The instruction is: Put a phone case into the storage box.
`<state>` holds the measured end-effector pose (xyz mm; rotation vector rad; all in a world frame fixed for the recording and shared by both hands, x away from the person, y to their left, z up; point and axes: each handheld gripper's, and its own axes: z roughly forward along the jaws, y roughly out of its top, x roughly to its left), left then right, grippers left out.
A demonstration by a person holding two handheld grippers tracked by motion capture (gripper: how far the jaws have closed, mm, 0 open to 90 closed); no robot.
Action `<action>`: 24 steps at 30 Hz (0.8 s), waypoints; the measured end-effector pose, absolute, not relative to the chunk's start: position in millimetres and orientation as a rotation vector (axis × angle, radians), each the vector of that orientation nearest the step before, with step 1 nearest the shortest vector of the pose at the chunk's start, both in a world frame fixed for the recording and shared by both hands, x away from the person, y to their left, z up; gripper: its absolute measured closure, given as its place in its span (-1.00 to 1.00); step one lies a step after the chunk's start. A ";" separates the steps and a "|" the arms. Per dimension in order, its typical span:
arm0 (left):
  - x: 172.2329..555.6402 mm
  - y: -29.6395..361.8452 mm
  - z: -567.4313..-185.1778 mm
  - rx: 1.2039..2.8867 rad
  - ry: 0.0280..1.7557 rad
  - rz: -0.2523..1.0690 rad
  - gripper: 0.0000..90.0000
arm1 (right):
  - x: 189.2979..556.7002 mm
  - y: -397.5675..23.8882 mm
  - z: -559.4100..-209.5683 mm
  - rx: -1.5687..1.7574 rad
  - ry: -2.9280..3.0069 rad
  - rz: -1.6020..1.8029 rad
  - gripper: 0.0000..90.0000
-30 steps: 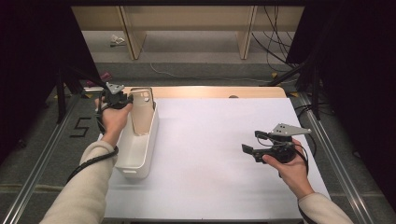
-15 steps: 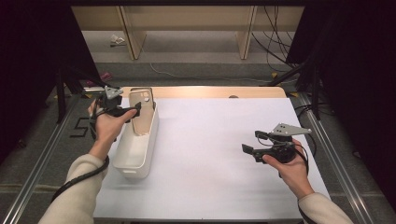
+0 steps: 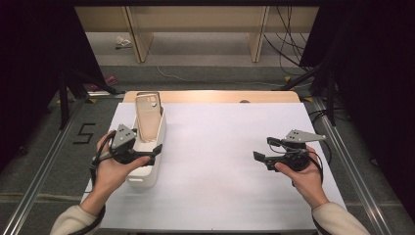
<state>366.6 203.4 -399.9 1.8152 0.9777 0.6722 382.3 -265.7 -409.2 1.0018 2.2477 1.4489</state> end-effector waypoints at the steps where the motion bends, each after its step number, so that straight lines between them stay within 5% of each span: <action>1: 362.8 202.3 -401.1 1.808 0.969 0.671 -1.00 | 382.2 -265.9 -408.9 1.002 2.247 1.449 -0.58; 24: 330.4 196.7 -419.2 1.782 0.853 0.708 -1.00 | 378.4 -262.5 -407.0 0.972 2.251 1.462 -0.58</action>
